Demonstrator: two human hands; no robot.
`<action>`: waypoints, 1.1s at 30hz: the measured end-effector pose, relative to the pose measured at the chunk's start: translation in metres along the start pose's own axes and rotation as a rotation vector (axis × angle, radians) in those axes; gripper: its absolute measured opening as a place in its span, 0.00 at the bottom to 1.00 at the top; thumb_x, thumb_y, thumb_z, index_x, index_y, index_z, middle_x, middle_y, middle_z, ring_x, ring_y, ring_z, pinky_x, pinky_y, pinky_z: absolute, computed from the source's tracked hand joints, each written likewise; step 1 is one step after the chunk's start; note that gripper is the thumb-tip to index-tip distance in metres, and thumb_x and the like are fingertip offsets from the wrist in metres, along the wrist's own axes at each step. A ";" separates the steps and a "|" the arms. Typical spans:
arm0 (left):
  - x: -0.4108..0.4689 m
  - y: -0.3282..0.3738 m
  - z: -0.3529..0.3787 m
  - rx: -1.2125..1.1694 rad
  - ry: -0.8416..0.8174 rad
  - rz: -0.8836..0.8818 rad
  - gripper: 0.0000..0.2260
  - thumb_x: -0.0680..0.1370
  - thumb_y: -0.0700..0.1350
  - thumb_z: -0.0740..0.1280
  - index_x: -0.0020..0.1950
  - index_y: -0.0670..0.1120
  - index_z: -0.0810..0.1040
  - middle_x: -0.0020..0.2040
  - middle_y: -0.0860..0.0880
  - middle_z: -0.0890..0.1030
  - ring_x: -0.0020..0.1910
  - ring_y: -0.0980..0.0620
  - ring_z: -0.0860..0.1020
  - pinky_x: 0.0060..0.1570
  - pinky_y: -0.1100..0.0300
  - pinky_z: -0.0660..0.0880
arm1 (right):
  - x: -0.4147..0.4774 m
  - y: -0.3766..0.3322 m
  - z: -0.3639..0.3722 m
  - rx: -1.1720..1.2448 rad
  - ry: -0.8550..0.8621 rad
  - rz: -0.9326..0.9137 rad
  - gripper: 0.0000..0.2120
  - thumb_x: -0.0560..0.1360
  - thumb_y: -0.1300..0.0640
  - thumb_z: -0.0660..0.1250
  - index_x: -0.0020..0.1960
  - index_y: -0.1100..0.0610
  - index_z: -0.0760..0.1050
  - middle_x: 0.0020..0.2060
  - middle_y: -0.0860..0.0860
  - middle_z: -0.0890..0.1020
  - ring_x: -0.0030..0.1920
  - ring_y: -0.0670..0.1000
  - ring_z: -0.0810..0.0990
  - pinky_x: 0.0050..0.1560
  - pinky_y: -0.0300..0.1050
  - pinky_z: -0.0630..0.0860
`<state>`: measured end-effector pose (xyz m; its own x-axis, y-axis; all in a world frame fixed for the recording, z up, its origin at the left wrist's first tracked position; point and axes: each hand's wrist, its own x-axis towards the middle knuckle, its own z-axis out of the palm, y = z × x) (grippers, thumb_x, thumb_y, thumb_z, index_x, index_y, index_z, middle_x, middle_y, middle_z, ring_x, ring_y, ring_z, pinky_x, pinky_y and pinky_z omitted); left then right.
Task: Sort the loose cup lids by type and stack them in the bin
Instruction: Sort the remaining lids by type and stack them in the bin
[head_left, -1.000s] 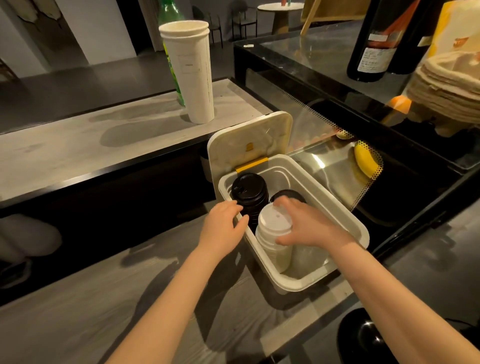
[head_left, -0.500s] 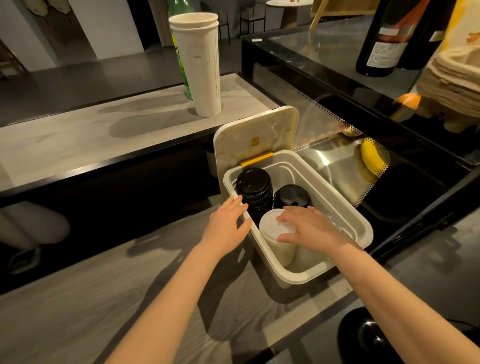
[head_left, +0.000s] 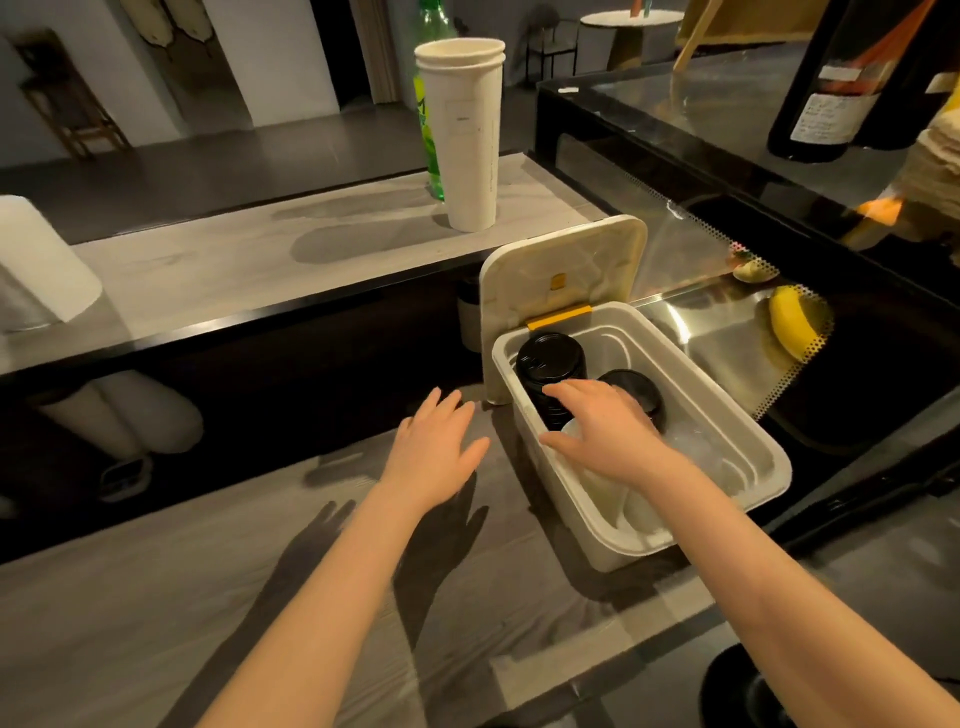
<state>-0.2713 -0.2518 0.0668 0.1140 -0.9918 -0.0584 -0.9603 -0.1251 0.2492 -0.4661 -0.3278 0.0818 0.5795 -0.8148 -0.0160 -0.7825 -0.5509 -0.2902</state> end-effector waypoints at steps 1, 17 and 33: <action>-0.006 -0.010 -0.004 0.009 0.007 -0.042 0.25 0.81 0.56 0.55 0.76 0.49 0.58 0.77 0.49 0.55 0.77 0.49 0.48 0.73 0.46 0.53 | 0.004 -0.012 0.002 -0.003 0.026 -0.047 0.29 0.76 0.42 0.62 0.74 0.50 0.61 0.70 0.48 0.68 0.71 0.50 0.64 0.71 0.54 0.62; -0.198 -0.183 -0.042 -0.052 0.080 -0.718 0.26 0.81 0.56 0.55 0.76 0.47 0.58 0.77 0.50 0.55 0.77 0.50 0.48 0.72 0.48 0.53 | 0.040 -0.252 0.091 -0.004 -0.173 -0.574 0.26 0.78 0.43 0.60 0.73 0.52 0.63 0.69 0.51 0.70 0.69 0.54 0.67 0.65 0.51 0.69; -0.389 -0.401 -0.043 -0.100 0.073 -0.988 0.26 0.80 0.56 0.57 0.75 0.46 0.59 0.76 0.47 0.60 0.75 0.48 0.54 0.71 0.50 0.59 | 0.010 -0.528 0.194 -0.035 -0.429 -0.741 0.25 0.78 0.45 0.61 0.73 0.53 0.63 0.68 0.53 0.70 0.68 0.56 0.69 0.63 0.51 0.70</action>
<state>0.0800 0.1828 0.0314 0.8696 -0.4398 -0.2244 -0.4003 -0.8941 0.2010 -0.0029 -0.0102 0.0493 0.9745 -0.1077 -0.1966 -0.1707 -0.9252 -0.3390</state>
